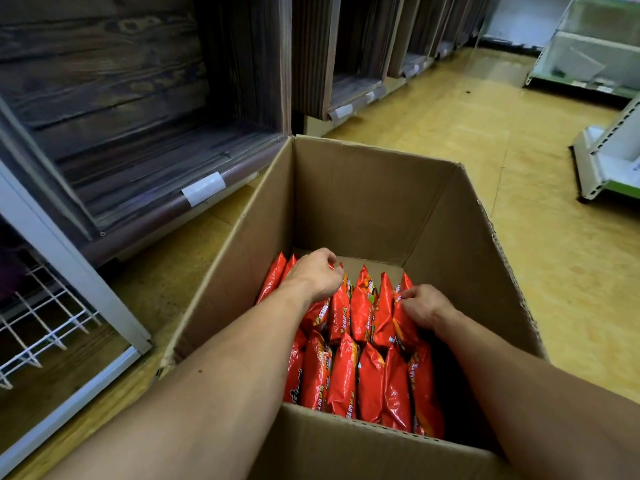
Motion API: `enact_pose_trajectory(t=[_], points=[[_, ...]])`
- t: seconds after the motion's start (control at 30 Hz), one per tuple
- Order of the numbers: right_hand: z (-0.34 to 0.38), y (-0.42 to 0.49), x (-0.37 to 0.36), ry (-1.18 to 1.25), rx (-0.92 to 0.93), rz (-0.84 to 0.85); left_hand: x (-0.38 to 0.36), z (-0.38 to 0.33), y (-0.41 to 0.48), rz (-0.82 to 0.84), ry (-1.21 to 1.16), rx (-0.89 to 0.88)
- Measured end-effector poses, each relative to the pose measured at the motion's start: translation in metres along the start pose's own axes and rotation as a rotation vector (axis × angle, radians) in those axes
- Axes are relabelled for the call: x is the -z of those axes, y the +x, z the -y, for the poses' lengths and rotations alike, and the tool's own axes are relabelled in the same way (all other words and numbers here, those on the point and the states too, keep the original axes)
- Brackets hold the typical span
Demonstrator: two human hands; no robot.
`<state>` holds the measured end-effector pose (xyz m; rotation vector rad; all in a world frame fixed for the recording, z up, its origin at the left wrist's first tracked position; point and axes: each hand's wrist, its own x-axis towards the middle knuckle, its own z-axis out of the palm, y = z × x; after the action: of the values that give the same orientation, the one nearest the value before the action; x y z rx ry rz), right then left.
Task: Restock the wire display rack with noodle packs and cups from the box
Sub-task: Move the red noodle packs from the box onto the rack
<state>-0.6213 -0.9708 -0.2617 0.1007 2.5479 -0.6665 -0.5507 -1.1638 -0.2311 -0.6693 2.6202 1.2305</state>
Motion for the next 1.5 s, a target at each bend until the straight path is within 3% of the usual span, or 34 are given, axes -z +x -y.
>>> enact_pose_trajectory(t=[0.33, 0.77, 0.9, 1.07, 1.23, 1.37, 1.5], points=[[0.015, -0.012, 0.020, 0.222, 0.177, -0.338, 0.007, 0.002, -0.009, -0.024, 0.028, -0.020], [0.054, -0.031, 0.050, 0.536, 0.403, -0.163, 0.015, -0.014, -0.007, -0.165, -0.043, -0.246], [0.068, -0.034, 0.045, 0.710, 0.337, -0.086, 0.018, -0.008, -0.007, -0.127, -0.061, -0.287], [0.091, -0.036, 0.035, 0.840, 0.179, -0.076, 0.021, -0.008, -0.016, -0.235, 0.051, -0.291], [0.112, -0.026, 0.032, 0.942, -0.019, -0.191, 0.017, -0.007, -0.023, -0.007, 0.243, -0.368], [0.121, -0.031, 0.031, 1.010, -0.071, -0.214, 0.013, -0.008, -0.026, 0.083, 0.189, -0.347], [0.129, -0.042, 0.033, 1.051, -0.055, -0.173, 0.016, -0.002, -0.025, -0.030, 0.169, -0.380]])
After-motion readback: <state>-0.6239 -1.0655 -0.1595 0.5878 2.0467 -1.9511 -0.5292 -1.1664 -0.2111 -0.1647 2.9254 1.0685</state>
